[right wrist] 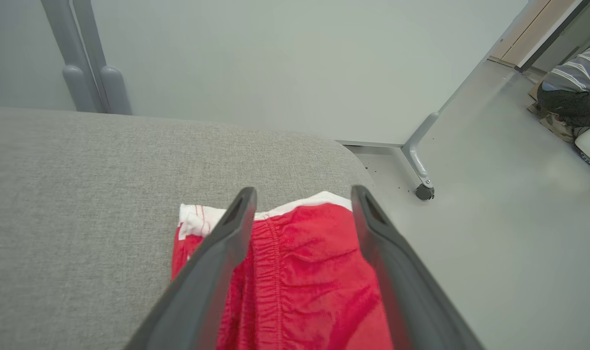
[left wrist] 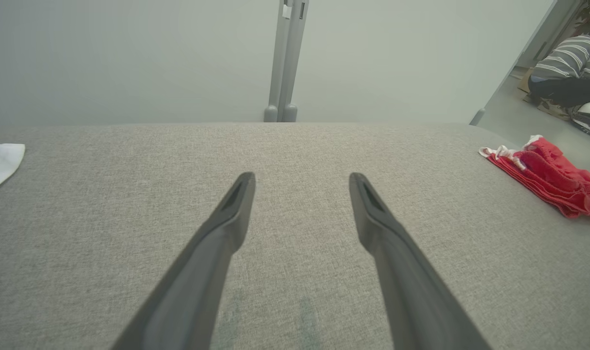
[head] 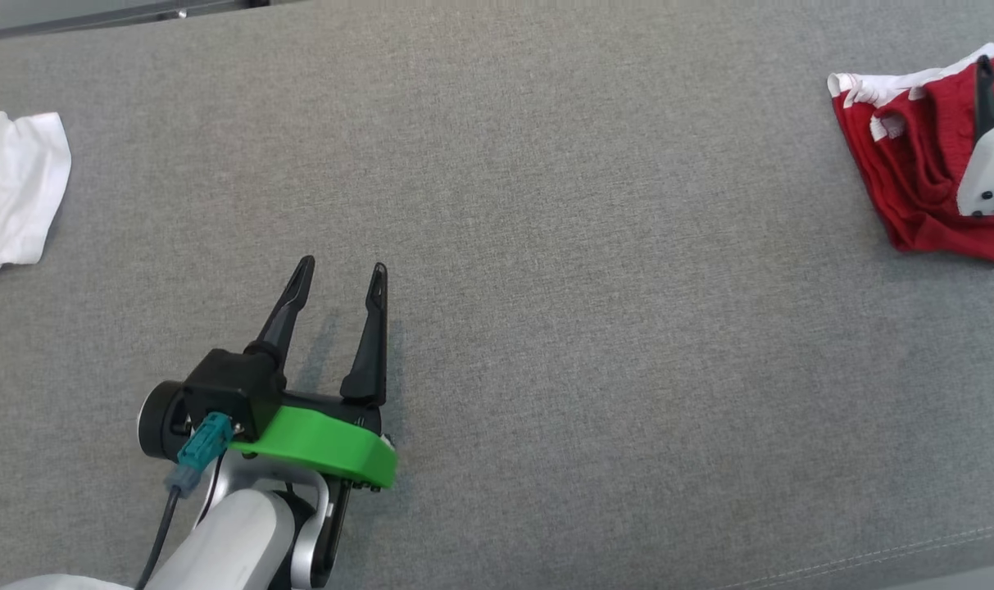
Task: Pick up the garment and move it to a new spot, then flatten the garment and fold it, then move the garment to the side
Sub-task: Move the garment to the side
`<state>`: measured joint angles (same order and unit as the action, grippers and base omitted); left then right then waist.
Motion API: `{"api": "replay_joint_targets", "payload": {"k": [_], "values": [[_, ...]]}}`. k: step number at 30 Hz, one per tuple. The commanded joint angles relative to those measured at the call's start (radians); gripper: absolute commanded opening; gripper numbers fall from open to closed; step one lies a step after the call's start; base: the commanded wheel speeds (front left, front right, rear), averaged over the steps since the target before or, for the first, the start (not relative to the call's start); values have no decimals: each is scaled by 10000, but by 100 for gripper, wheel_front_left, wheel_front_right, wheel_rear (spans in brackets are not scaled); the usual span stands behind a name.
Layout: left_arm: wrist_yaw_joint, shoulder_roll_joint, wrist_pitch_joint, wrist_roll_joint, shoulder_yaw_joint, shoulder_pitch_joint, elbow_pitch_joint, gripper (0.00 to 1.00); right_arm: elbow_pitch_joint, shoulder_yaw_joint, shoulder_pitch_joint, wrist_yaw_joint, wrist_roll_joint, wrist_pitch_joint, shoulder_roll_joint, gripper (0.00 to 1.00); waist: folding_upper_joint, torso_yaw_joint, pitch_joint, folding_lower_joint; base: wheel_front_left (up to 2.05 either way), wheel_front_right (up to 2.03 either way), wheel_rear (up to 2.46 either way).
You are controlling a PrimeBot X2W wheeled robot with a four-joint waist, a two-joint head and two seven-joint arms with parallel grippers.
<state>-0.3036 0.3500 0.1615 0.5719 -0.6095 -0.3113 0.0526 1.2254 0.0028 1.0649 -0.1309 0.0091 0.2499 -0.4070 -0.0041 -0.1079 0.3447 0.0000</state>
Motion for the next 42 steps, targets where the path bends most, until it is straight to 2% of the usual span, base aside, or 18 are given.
{"api": "replay_joint_targets", "payload": {"k": [1, 8, 18, 21, 23, 26, 32, 39, 42], "values": [[-15, -22, 88, 115, 79, 167, -94, 100, -124, 58, -173, 3, 43, 76, 143, 100, 41, -48, -447, 0, 0, 0, 0], [-89, -80, 276, 300, 168, 468, -401, 100, -619, 671, -426, 3, 395, 143, 665, 100, 41, 1, -1376, 0, 0, 0, 0], [-172, -200, 619, 803, 505, 1243, -903, 100, -1822, 1997, -1534, 3, 1644, 110, 1284, 100, 41, 323, -2925, 0, 0, 0, 0], [-232, -168, 724, 929, 672, 1571, -1077, 100, -2170, 1981, -2052, 1, 1949, 12, 1328, 100, 41, 432, -3333, 0, 0, 0, 0], [-244, -124, 786, 996, 817, 1807, -1120, 100, -2458, 1865, -2369, 1, 1741, 31, 1307, 100, 41, 479, -3555, 0, 0, 0, 0], [-334, -40, 857, 1077, 1015, 2141, -1120, 100, -3032, 1539, -3087, 1, 1636, 36, 1734, 100, 41, 556, -3756, 0, 0, 0, 0], [-435, 147, 956, 1155, 1365, 2694, -1040, 100, -4834, 899, -4768, 1, 1225, -207, 2500, 100, 41, 678, -3972, 0, 0, 0, 0], [-495, 190, 974, 1242, 1564, 3158, -930, 100, -7694, 259, -7004, 1, 776, -974, 3341, 100, 41, 814, -4048, 0, 0, 0, 0], [-471, 147, 986, 1273, 1559, 3287, -937, 100, -8814, 162, -7852, 1, 723, -1338, 3480, 100, 41, 904, -4064, 0, 0, 0, 0]]}}
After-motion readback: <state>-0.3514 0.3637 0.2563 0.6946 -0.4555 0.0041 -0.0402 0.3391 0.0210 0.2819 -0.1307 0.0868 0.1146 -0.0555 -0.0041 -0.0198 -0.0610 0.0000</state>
